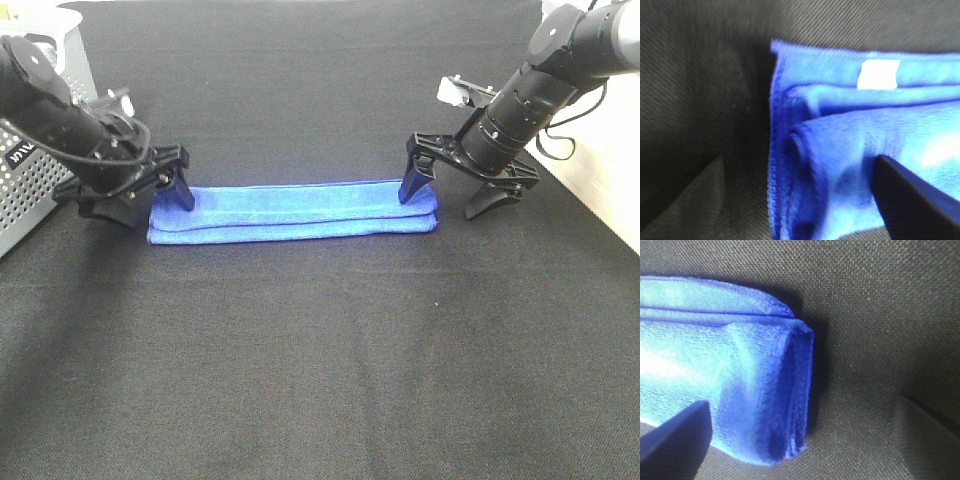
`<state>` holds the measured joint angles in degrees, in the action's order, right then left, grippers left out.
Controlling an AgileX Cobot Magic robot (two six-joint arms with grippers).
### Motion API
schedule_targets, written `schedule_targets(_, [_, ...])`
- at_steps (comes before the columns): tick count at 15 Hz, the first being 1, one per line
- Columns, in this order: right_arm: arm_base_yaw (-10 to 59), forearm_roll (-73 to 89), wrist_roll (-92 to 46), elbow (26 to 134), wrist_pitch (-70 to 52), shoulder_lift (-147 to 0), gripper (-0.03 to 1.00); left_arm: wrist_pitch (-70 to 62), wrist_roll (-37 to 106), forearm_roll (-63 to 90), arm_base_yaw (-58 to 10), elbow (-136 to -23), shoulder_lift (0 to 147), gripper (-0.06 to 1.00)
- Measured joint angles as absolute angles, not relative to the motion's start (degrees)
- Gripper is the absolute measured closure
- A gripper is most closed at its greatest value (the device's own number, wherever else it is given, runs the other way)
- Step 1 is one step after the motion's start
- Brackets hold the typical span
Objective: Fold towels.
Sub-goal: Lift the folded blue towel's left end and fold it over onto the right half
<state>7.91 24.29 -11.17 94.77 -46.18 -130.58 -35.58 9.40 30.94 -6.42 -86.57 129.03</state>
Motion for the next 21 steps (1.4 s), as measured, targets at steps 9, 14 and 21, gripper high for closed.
schedule_targets(9, [7.9, 24.3, -11.1, 94.8, -46.2, -130.6, 0.05, -34.0, 7.9, 30.9, -8.1, -86.9, 130.6, 0.88])
schedule_targets(14, [7.9, 24.3, -9.5, 94.8, -49.6, -130.6, 0.05, -38.8, 4.5, 22.6, -5.0, -86.9, 124.8, 0.88])
schedule_targets(21, [7.9, 24.3, -6.8, 94.8, -52.4, -124.8, 0.05, -49.2, -3.8, 17.9, -11.2, -91.7, 118.1, 0.88])
